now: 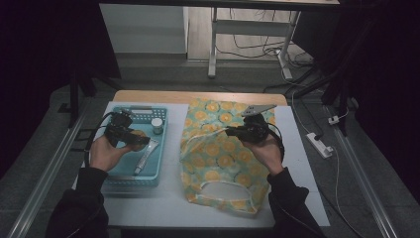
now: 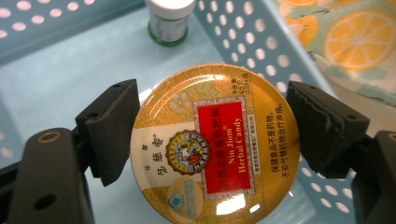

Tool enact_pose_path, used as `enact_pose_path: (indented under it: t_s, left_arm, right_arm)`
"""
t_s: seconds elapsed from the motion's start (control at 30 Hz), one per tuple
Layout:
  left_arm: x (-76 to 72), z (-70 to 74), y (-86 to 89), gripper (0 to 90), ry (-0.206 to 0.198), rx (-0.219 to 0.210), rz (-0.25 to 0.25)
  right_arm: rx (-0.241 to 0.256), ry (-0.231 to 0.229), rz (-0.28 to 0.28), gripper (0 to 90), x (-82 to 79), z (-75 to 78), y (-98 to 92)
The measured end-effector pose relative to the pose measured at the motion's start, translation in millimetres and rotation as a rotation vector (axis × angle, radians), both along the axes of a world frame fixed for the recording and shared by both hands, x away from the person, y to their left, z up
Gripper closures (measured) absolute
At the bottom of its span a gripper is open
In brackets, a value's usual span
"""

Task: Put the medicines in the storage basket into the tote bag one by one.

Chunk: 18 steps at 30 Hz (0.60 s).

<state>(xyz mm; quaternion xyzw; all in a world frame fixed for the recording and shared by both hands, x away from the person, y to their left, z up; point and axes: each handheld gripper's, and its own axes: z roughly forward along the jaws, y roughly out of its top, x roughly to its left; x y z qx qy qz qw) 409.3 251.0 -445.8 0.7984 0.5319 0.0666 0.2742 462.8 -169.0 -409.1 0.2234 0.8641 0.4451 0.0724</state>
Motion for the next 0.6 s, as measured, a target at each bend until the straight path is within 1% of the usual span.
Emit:
enact_pose_path:
  t_s: [0.2, 0.33, 0.43, 0.5, 0.6]
  left_arm:
    - [-4.1, 7.6, -10.9, 21.3, -0.019, -0.009, -0.038]
    - [-7.1, 12.7, -19.1, 21.3, -0.031, -0.028, -0.064]
    - [-9.1, 14.7, -25.0, 21.3, -0.034, -0.040, -0.084]
    - [-10.3, 16.1, -28.9, 21.3, -0.037, -0.035, -0.099]
    - [-12.2, 18.5, -33.5, 21.3, -0.043, -0.047, -0.116]
  right_arm:
    - [0.002, 0.001, -0.002, 89.7, 0.3, -0.1, -0.2]
    - [0.003, 0.002, -0.003, 89.7, 0.7, -0.6, -0.2]
    - [0.000, 0.002, -0.003, 89.7, 0.8, -1.0, 0.1]
    - [0.003, 0.001, -0.003, 89.7, 0.9, -0.8, 0.0]
    - [0.007, 0.002, -0.009, 89.7, 1.1, -0.5, -0.9]
